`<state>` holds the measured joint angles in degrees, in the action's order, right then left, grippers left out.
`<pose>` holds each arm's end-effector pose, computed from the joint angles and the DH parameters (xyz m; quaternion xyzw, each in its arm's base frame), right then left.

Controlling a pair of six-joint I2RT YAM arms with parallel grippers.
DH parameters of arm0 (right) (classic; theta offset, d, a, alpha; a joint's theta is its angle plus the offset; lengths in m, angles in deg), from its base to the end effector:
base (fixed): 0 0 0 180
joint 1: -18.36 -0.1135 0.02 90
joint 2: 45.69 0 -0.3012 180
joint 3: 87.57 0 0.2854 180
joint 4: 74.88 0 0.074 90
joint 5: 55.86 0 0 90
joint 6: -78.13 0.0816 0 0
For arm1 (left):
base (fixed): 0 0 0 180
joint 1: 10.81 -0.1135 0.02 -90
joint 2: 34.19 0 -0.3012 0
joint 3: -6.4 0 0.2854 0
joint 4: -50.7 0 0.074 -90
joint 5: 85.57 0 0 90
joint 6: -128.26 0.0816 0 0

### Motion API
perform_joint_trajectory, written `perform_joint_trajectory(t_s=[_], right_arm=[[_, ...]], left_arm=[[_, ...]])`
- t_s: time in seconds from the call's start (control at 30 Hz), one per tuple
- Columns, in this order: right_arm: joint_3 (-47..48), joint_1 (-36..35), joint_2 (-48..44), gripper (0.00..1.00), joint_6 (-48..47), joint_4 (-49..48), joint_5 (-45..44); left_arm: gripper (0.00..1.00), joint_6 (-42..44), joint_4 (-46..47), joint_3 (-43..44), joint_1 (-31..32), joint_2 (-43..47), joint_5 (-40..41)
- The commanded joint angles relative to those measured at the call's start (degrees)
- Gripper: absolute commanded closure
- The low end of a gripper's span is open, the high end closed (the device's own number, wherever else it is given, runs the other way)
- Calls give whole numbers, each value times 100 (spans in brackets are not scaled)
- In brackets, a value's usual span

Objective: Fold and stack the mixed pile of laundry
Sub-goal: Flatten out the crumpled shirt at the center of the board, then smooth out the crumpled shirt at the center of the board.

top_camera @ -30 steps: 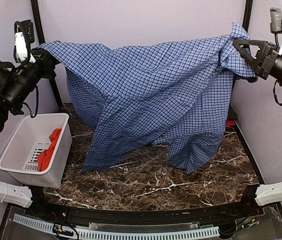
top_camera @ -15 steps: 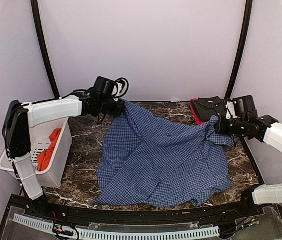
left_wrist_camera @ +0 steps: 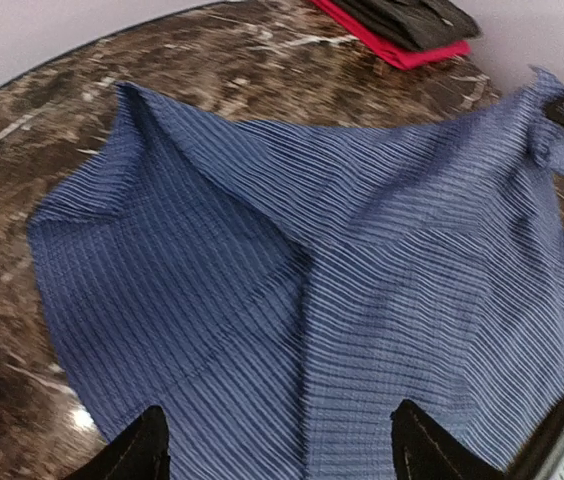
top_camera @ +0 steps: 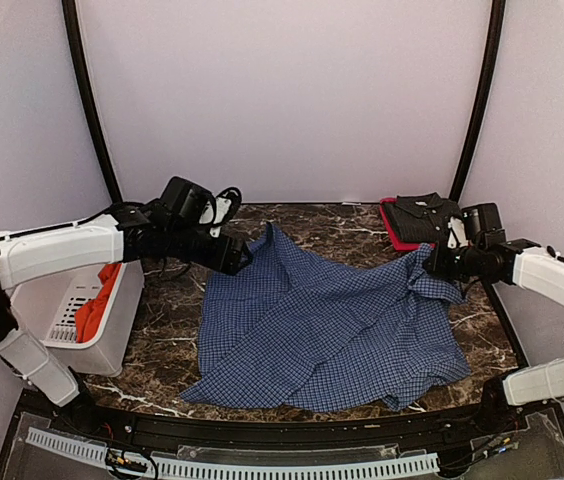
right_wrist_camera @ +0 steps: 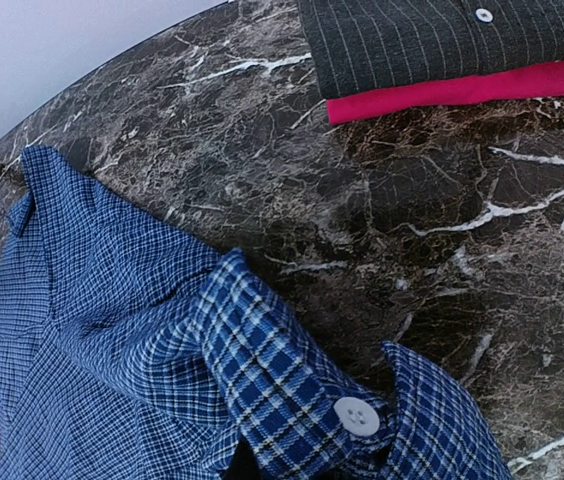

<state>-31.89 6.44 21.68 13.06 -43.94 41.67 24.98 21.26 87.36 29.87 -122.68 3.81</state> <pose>0.2889 0.0719 0.2288 0.0773 0.9109 0.1837 0.3613 0.3174 -0.2740 0.2836 0.2143 0.8688 -0.2068 0.3956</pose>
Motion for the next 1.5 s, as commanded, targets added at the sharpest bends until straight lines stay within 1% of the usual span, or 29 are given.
perform_joint_trajectory(t_s=[0.0,0.1,0.23,0.33,0.43,0.53,0.63,0.7,0.73,0.77,0.8,0.83,0.87,0.9,0.93,1.03,1.07,1.1,1.13,1.17,1.2,1.23,1.27,1.3,1.33,1.37,1.4,1.43,1.47], right_arm=[[13,202,101,100,-80,-316,165],[75,256,149,100,-134,-338,270],[152,269,194,100,-189,-356,370],[163,285,219,100,-224,-376,378],[171,296,262,100,-234,-394,412],[163,307,317,100,-259,-421,439],[170,313,355,100,-281,-436,447],[172,320,364,100,-295,-431,440],[171,326,366,100,-303,-431,443],[165,330,368,100,-309,-437,455],[151,331,378,100,-313,-451,464],[142,331,393,100,-317,-463,479],[133,339,410,100,-321,-476,506],[117,346,431,100,-322,-506,536],[92,340,460,100,-315,-554,573],[91,353,551,100,-309,-628,686],[100,361,574,100,-319,-643,707],[114,376,591,100,-326,-664,739],[138,390,605,100,-341,-675,771],[167,409,629,100,-359,-676,792],[204,421,657,100,-374,-684,808],[239,438,681,100,-401,-685,828],[269,456,727,100,-424,-700,865],[288,474,773,100,-427,-721,906],[309,494,827,100,-423,-759,972],[330,511,889,100,-419,-799,1051],[352,527,952,100,-407,-845,1136],[370,520,1014,100,-382,-928,1234],[393,524,1080,100,-361,-1000,1350]], left_arm=[[25,-1246,-632,-1176,570,807,-871],[24,-1783,-919,-1928,854,1275,-1125],[18,-2286,-1543,-2485,962,1939,-1258],[15,-2523,-1637,-2746,1000,2031,-1588],[17,-2636,-1550,-2930,1173,2068,-1735],[22,-2710,-1178,-3206,1284,2116,-2289],[23,-2805,-907,-3346,1425,2032,-2466],[29,-2742,-927,-3305,1486,1957,-2481],[40,-2711,-939,-3232,1504,1953,-2481],[47,-2637,-937,-3180,1534,1955,-2492],[61,-2593,-919,-3041,1545,1979,-2532],[69,-2487,-882,-2957,1560,1995,-2599],[86,-2421,-742,-2750,1563,2014,-2635],[93,-2261,-640,-2636,1562,2003,-2684],[99,-2194,-379,-2344,1551,1934,-2686],[100,-1477,-242,-1266,1457,1424,-2349],[100,-1300,-316,-558,1277,1025,-2269],[100,-1034,-339,-204,1153,819,-2155],[100,-961,-317,503,820,366,-2132],[100,-908,-238,823,630,156,-2237],[100,-928,60,1449,226,-283,-2292],[100,-992,205,2085,61,-516,-2374],[100,-957,560,2414,-224,-972,-2439],[100,-909,714,3216,-336,-1243,-2440],[100,-798,826,3669,-501,-1857,-2303],[100,-763,856,4743,-584,-2190,-2285],[100,-845,991,5307,-754,-2909,-2263],[100,-923,1101,6264,-829,-3627,-2180],[100,-1032,1465,6709,-958,-3959,-2094]])
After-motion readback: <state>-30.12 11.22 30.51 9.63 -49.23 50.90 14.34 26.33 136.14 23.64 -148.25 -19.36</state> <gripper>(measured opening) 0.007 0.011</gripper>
